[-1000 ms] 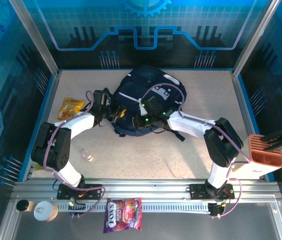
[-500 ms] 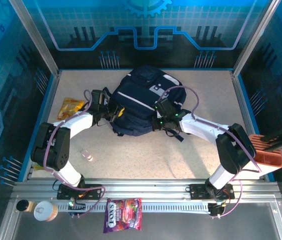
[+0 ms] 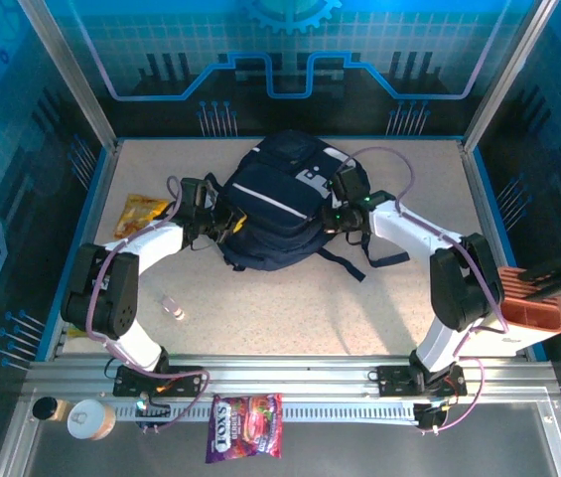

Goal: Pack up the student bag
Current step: Zip the student bag at the center of the table.

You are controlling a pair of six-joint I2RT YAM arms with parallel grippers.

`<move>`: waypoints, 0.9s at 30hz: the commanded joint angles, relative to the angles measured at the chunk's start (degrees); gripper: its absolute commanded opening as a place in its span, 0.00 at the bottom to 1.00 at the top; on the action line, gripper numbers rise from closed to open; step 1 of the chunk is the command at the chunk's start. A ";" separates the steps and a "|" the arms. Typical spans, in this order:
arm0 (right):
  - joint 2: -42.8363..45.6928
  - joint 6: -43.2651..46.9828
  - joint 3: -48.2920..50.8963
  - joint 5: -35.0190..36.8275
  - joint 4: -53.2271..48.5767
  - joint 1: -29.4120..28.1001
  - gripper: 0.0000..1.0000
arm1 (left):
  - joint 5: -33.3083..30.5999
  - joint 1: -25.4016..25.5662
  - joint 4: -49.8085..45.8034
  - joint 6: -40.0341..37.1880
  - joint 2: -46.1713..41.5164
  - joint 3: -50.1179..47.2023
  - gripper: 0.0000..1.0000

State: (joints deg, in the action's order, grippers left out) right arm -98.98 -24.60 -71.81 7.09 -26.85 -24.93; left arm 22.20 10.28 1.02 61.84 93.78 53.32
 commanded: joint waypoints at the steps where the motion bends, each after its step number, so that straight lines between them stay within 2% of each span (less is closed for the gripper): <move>1: -2.48 -1.86 -4.66 4.47 -4.15 4.17 0.12 | 0.12 -1.85 -5.16 -3.08 -1.75 0.17 0.00; 8: -4.42 -3.26 -8.39 3.35 -5.06 7.01 0.19 | 2.03 -1.51 -4.18 -2.42 -2.98 -1.55 0.00; 14: 2.41 -2.20 -3.63 -1.96 -1.47 7.36 0.36 | 3.09 -0.71 -3.06 -1.67 -2.93 -1.66 0.03; 18: 9.29 -1.98 3.24 -7.57 3.96 7.01 0.50 | 3.55 -0.09 -1.60 -0.60 -2.38 -1.73 0.07; 21: 12.30 -3.60 7.96 -13.88 9.64 7.00 0.53 | 3.58 0.34 -1.00 -0.15 -1.98 -1.73 0.09; 24: 12.00 -6.37 10.12 -20.69 15.23 6.59 0.59 | 3.62 0.70 -0.66 0.21 -1.66 -1.64 0.11; 27: 9.97 -8.52 9.93 -24.26 19.21 5.78 0.64 | 3.47 0.99 -0.48 0.28 -1.75 -1.62 0.13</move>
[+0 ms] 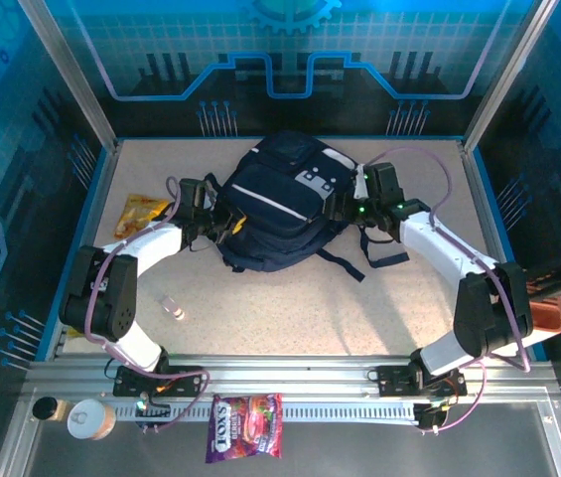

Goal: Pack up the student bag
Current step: Zip the student bag at the center of the table.

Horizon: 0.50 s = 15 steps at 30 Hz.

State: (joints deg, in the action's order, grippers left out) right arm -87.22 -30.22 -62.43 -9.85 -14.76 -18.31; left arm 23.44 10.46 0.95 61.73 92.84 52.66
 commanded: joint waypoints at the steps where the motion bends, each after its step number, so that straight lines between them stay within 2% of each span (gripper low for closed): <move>1: -2.61 -3.17 -0.05 -7.54 7.48 -1.18 0.65 | 2.13 0.88 -0.39 0.45 -0.81 -1.07 0.14; 9: -11.60 -3.93 -7.54 -8.39 6.71 -2.82 0.71 | 2.18 1.09 -0.29 0.50 -0.55 -1.28 0.18; 15: -14.69 -4.73 -8.49 -11.73 6.67 -3.79 0.73 | 2.93 1.30 0.35 0.59 0.04 -1.16 0.22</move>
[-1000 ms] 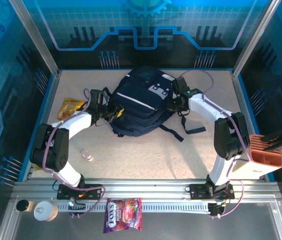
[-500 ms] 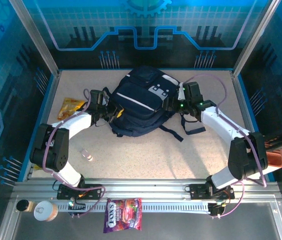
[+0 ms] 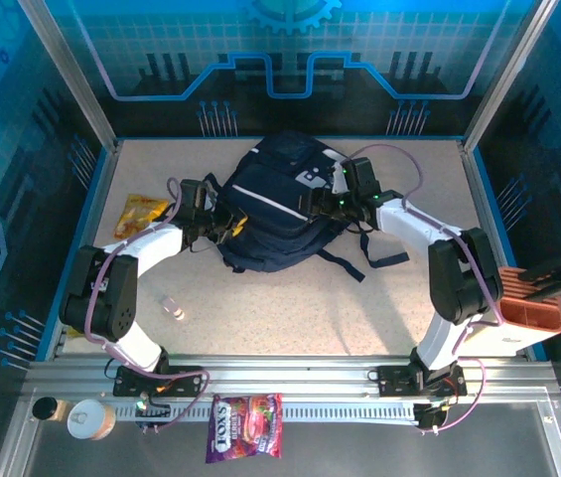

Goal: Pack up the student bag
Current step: Zip the student bag at the center of the table, then unzip the student bag at the center of the table.

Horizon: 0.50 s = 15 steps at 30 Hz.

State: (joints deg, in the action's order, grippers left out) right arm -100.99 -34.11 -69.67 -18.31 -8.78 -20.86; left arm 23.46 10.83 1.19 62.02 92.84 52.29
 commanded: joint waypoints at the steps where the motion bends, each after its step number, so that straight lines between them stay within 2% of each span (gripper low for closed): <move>1: -0.92 -0.87 -0.90 -3.79 0.56 -1.51 0.73 | 3.09 0.95 0.28 0.25 0.12 -0.79 0.23; 11: 5.23 -0.26 5.62 -9.44 -1.26 -4.40 0.73 | 3.83 1.21 1.58 0.18 1.20 -0.07 0.28; 15: 6.89 3.12 6.28 -8.29 -3.36 -5.23 0.70 | 3.58 1.21 1.36 0.25 1.03 0.10 0.31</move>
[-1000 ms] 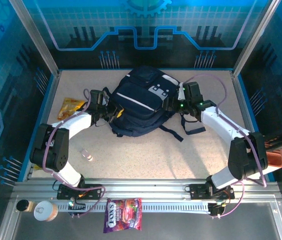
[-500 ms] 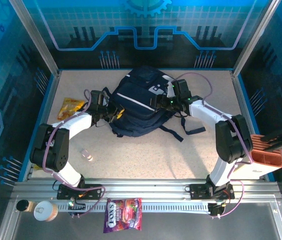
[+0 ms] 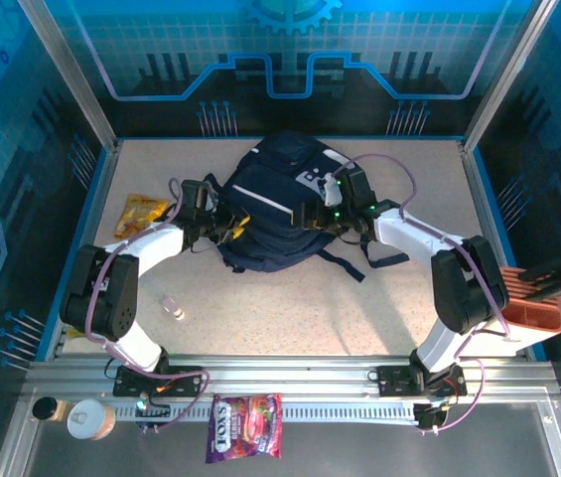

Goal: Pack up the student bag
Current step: Unzip the student bag at the center of the table.

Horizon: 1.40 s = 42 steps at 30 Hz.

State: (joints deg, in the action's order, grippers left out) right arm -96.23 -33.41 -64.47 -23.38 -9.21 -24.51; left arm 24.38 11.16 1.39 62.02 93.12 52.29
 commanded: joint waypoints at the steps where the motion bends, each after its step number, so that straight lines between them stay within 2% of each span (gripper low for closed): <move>1: 2.26 3.15 1.13 -2.54 -3.39 -1.60 0.69 | 2.64 0.94 1.16 0.25 0.75 0.11 0.32; 8: 2.40 14.02 -0.13 6.89 -8.91 -2.61 0.61 | 2.53 0.97 0.79 0.19 0.75 0.33 0.34; 15: 2.58 21.61 -0.33 9.59 -10.65 -3.17 0.51 | 2.47 0.97 0.41 0.08 0.79 0.60 0.35; 22: 2.06 23.84 -0.74 11.43 -11.38 -3.99 0.31 | 2.75 0.97 0.46 0.21 0.92 0.79 0.35; 29: 0.84 24.79 -2.90 16.87 -14.00 -6.97 0.10 | 2.87 1.22 0.46 0.31 1.10 0.89 0.36; 35: 1.70 26.74 -3.67 17.31 -14.65 -12.70 0.08 | 2.67 2.52 1.16 0.96 1.83 1.30 0.36; 42: -3.50 25.12 -9.98 17.84 -14.56 -18.11 0.10 | 1.98 4.23 2.55 2.21 3.47 2.62 0.36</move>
State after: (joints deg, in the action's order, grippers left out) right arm -97.89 -8.58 -71.37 -2.68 -23.66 -39.81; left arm 23.83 13.17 1.76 63.16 95.55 52.53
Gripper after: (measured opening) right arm 0.095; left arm 0.355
